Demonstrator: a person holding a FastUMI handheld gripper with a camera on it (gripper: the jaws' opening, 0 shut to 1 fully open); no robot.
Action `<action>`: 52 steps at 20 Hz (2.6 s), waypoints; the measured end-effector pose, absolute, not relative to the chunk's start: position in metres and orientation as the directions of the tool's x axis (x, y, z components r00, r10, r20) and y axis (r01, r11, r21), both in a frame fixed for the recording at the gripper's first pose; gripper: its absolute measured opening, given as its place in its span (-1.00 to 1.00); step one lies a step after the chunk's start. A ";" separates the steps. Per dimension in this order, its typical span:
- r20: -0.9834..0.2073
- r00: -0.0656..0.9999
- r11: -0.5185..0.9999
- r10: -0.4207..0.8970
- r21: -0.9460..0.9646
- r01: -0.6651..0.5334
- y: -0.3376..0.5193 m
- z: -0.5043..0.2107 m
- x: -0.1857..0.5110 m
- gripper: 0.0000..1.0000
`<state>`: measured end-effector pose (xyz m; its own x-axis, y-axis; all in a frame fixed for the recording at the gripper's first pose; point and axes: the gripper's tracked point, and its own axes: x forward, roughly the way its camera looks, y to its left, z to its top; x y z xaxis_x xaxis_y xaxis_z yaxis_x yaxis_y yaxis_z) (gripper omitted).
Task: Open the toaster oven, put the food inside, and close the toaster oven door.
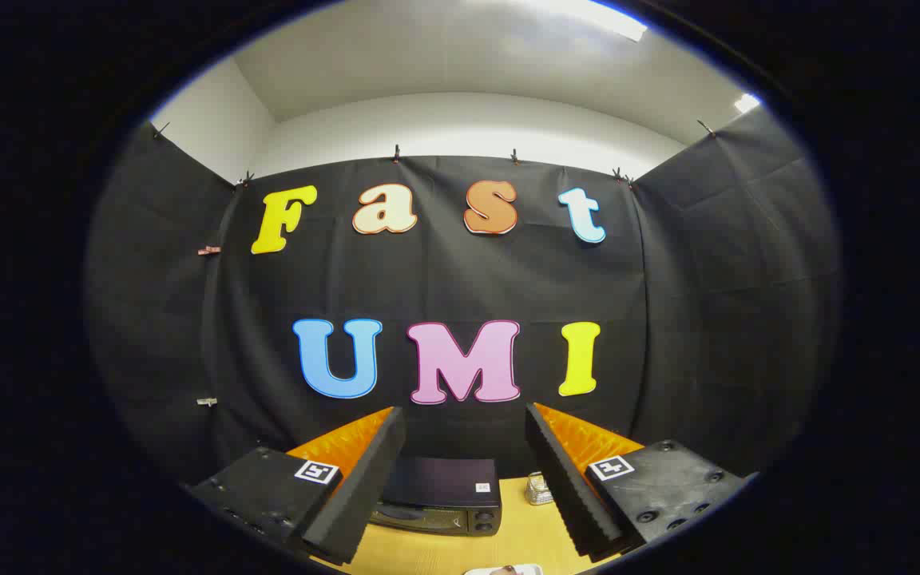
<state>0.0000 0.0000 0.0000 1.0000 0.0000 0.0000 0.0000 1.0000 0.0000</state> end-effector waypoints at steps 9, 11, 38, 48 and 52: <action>-0.042 0.999 1.000 -0.011 -0.030 0.010 -0.006 -0.015 0.007 0.95; -0.049 0.999 1.000 -0.012 -0.026 0.011 -0.006 -0.018 0.010 0.95; -0.183 0.983 0.999 0.030 -0.013 -0.033 0.088 -0.132 0.112 0.96; -0.482 0.876 1.000 -0.003 -0.009 -0.001 0.122 -0.333 0.156 0.96; -0.544 0.838 0.999 -0.034 -0.040 0.014 0.120 -0.373 0.158 0.97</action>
